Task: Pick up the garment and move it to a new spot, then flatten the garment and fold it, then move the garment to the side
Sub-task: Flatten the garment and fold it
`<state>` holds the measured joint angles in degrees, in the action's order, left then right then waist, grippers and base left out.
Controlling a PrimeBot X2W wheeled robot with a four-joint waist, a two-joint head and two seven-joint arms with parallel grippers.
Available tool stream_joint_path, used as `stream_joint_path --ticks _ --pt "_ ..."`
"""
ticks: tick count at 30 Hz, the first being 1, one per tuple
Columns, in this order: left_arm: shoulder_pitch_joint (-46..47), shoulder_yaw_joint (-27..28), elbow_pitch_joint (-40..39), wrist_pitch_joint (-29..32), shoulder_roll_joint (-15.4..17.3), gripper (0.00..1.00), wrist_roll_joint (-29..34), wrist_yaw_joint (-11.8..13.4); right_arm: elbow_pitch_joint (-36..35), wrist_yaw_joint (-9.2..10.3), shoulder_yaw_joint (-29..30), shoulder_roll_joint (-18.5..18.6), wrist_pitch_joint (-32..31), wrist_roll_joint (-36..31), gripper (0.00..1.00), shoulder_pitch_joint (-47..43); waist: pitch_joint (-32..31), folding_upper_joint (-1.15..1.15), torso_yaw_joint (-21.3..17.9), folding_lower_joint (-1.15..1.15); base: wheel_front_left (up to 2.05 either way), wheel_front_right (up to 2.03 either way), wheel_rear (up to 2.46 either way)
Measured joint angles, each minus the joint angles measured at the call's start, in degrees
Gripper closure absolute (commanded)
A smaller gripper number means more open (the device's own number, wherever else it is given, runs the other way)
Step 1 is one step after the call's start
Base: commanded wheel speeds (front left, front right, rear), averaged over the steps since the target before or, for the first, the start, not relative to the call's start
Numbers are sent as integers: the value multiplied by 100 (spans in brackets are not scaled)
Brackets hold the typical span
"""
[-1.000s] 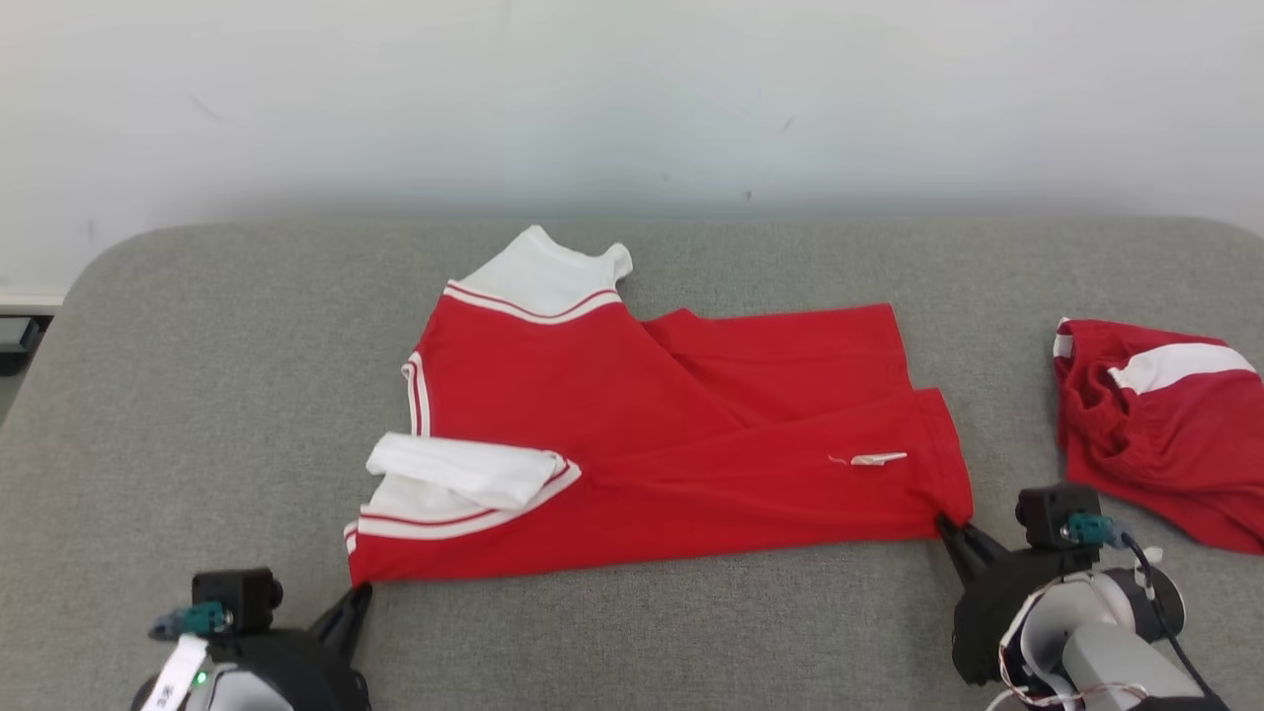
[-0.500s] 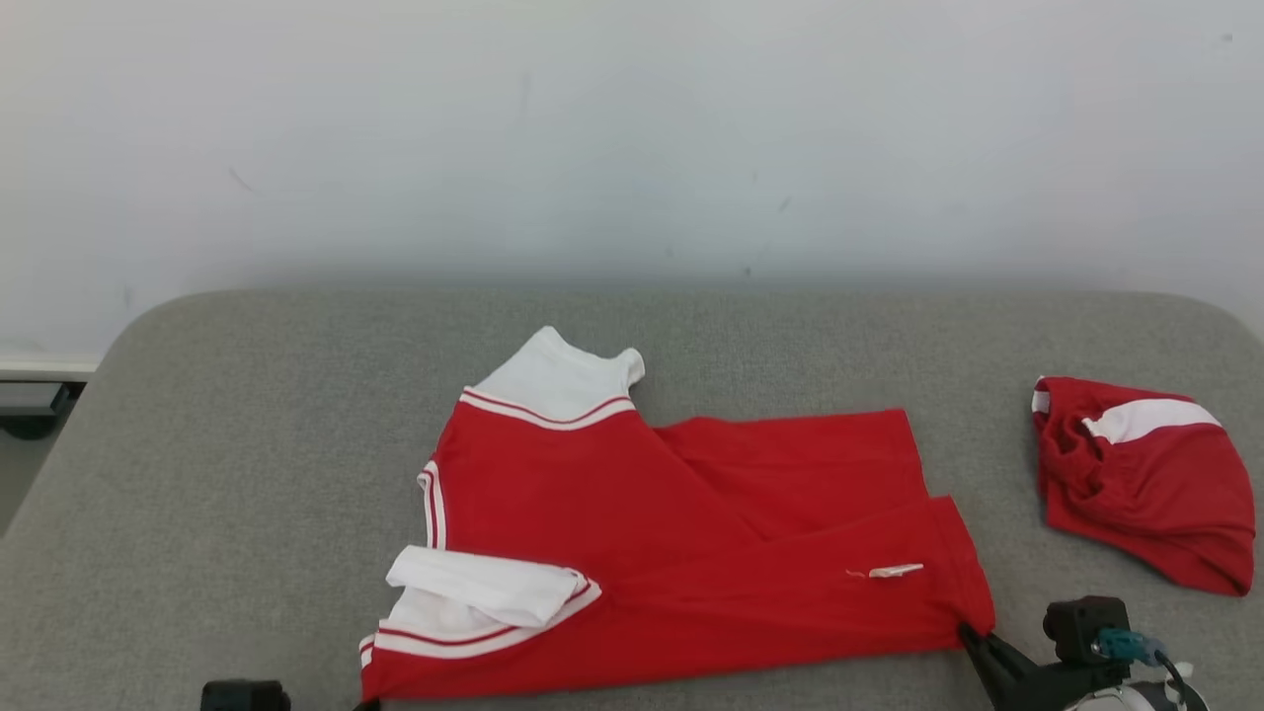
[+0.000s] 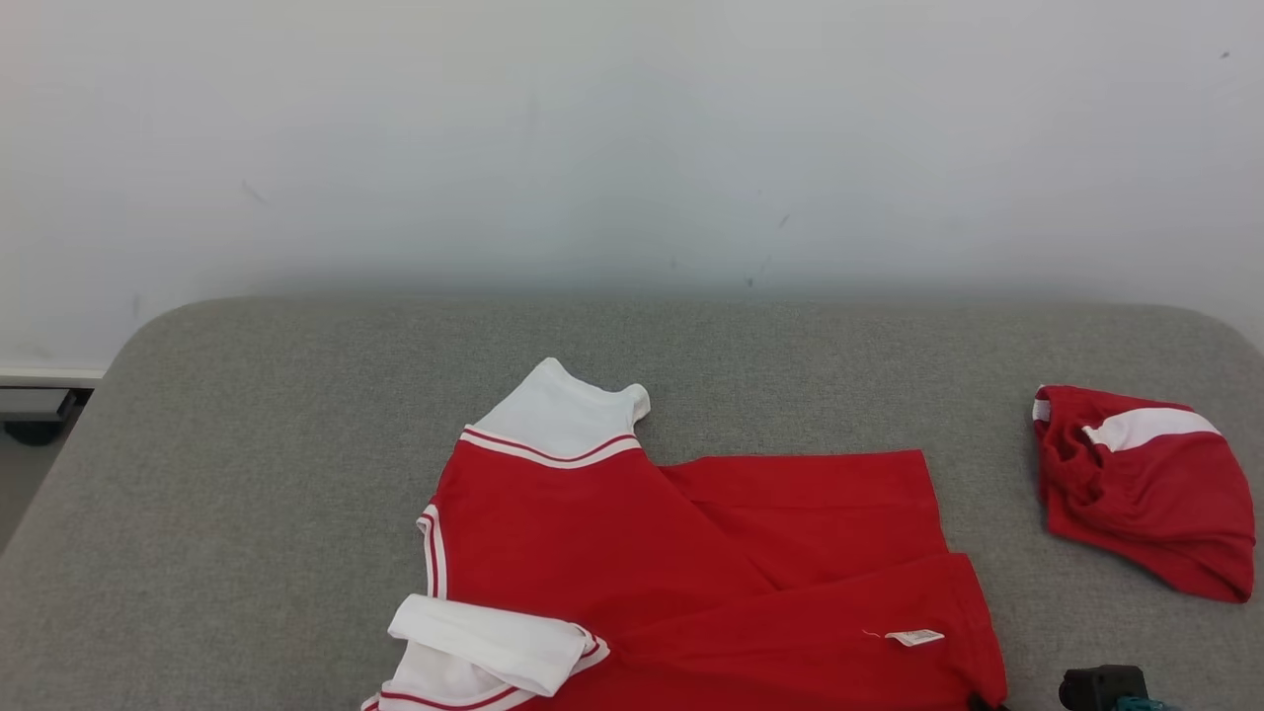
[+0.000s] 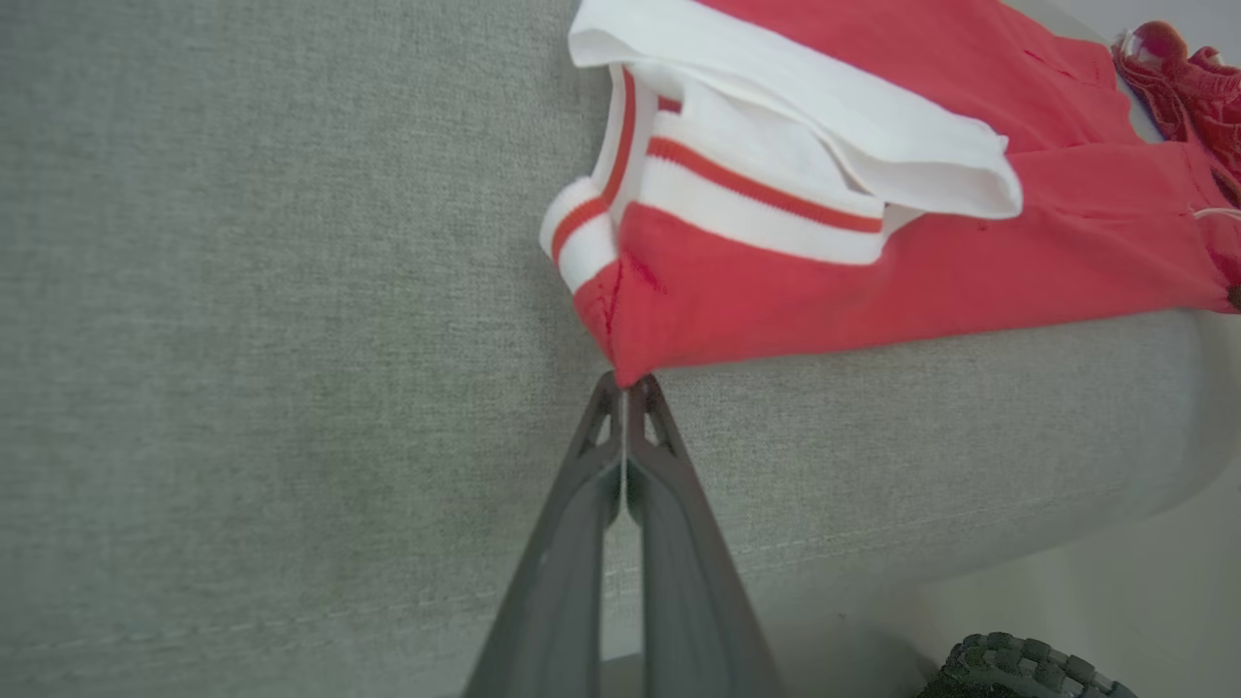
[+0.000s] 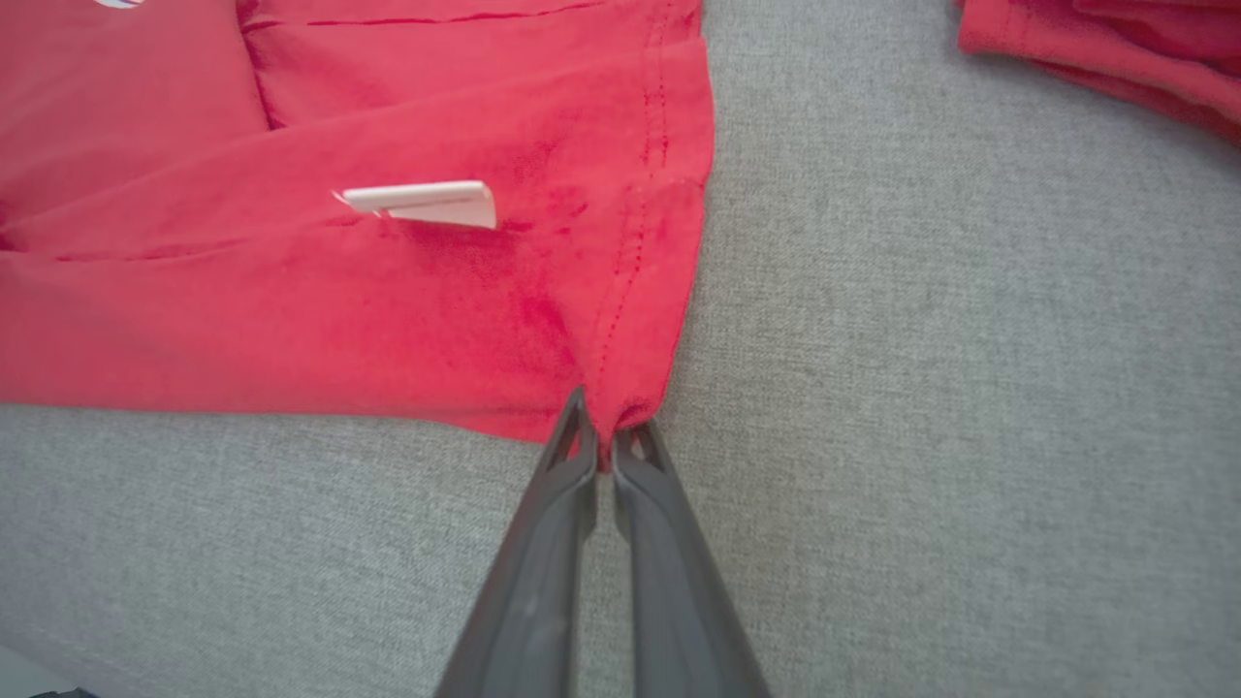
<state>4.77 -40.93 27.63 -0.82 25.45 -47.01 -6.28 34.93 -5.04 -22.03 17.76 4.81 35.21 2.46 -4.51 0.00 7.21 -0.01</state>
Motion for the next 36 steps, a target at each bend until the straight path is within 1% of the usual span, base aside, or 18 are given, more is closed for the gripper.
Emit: stream_joint_path --ticks 4,5,6,7,8,9,15,17,20,23,26,27,30,35,36 --pt "-6 11 -131 115 10 100 -48 79 -81 40 -1 15 -90 0 100 -3 17 0 -11 0 0 0 0" --pt "-15 19 -163 144 18 100 -56 98 -125 75 2 16 -132 1 70 -12 20 0 -14 1 0 0 0" --pt "-34 51 -200 193 23 100 -82 148 -167 101 1 19 -136 1 24 -23 23 0 -17 1 0 0 0" --pt "-64 59 -241 215 46 26 -83 201 -210 108 4 25 -136 1 0 -42 25 0 -19 1 0 0 0" --pt "-104 94 -282 231 66 26 -92 232 -258 109 18 37 -138 3 0 -71 26 0 -20 1 0 0 0" --pt "-122 135 -326 232 86 0 -133 240 -309 113 37 55 -177 14 0 -96 27 0 -20 1 0 0 0" --pt "-207 421 -898 141 279 0 -205 437 -917 126 337 156 -174 377 0 -326 23 0 -14 1 0 0 0" --pt "-292 520 -1148 98 323 0 -354 453 -1187 105 403 166 -156 487 0 -455 22 0 -11 1 0 0 0" --pt "-402 699 -1535 -162 372 0 -386 591 -1627 122 505 205 -62 506 0 -603 45 0 -15 1 0 0 0" --pt "-378 979 -1833 -535 392 0 -319 820 -2015 226 665 213 123 510 0 -604 70 0 -27 1 0 0 0" --pt "-345 1156 -2067 -890 394 0 -40 1114 -2275 388 747 233 245 485 0 -621 94 0 -29 0 0 0 0" --pt "-341 1206 -2138 -990 398 0 25 1161 -2369 447 805 225 299 485 0 -651 111 0 -29 1 0 0 0" --pt "-331 1294 -2227 -1213 394 0 313 1282 -2513 604 890 223 410 441 0 -666 170 0 -28 1 0 0 0" --pt "-349 1413 -2288 -1235 332 0 634 1333 -2713 808 947 176 513 382 0 -701 239 0 -26 1 0 0 0" --pt "-363 1449 -2305 -1243 313 0 678 1334 -2759 816 955 165 535 381 0 -720 249 0 -25 1 0 0 0"
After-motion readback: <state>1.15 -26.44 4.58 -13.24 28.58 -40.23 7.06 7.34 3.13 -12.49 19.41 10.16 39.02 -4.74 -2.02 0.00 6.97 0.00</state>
